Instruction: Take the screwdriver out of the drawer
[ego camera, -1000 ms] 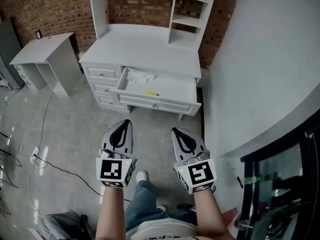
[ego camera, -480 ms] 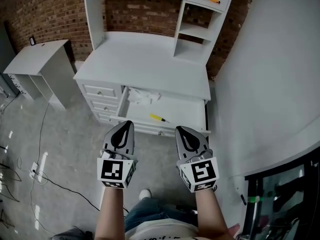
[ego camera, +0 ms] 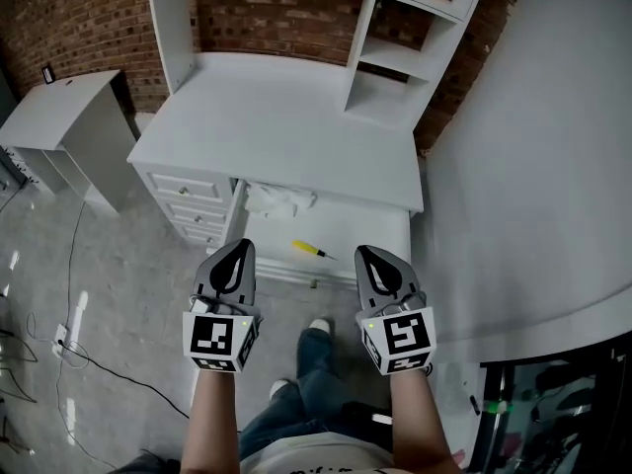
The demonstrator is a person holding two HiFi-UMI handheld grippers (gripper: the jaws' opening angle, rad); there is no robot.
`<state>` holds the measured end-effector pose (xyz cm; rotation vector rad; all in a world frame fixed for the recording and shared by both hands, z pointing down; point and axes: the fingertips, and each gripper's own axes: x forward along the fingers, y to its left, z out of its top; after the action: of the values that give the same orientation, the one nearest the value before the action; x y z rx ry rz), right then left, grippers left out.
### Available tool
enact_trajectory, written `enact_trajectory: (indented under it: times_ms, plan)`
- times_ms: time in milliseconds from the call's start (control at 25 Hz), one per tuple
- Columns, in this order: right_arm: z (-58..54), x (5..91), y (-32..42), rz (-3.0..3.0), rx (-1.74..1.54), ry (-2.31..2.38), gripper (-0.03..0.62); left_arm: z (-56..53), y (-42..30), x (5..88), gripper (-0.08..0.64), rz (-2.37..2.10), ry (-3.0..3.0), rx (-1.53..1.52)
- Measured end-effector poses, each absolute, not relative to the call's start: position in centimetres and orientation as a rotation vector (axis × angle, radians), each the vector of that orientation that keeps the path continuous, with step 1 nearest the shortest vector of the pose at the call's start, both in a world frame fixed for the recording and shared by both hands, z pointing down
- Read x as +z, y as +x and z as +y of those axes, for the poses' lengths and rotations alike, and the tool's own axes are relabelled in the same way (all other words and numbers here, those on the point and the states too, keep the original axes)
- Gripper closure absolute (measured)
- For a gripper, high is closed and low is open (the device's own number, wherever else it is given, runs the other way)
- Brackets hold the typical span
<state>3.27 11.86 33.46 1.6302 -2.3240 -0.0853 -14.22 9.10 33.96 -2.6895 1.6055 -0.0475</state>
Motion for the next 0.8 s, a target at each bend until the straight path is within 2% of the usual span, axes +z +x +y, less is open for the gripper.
enact_trajectory:
  times_ms: [320,360,400,520,680,800]
  plan:
    - [2.4,35.7,5.4,-2.326,-0.045,1.528,0.575,0.8,-12.7,35.3,0.548,1.666,-2.684,-0.115]
    - [1.2,36.2,5.7,-2.327,-0.025,1.503,0.53,-0.2,-12.3,35.5,0.548,1.677,-2.682,-0.124]
    - [0.1,36.6,5.9,-2.333,-0.003,1.475,0.437,-1.3,-12.0,35.6,0.548,1.689,-2.681,-0.137]
    - [-2.9,38.1,6.4,-2.358,0.062,1.393,0.341,-4.1,-11.2,36.3,0.548,1.737,-2.685,-0.175]
    - [-5.8,41.1,6.7,-2.379,0.143,1.265,0.27,-7.1,-10.2,37.3,0.548,1.78,-2.664,-0.202]
    - [-6.9,44.4,6.3,-2.377,0.187,1.122,0.27,-8.4,-10.0,38.8,0.548,1.827,-2.648,-0.246]
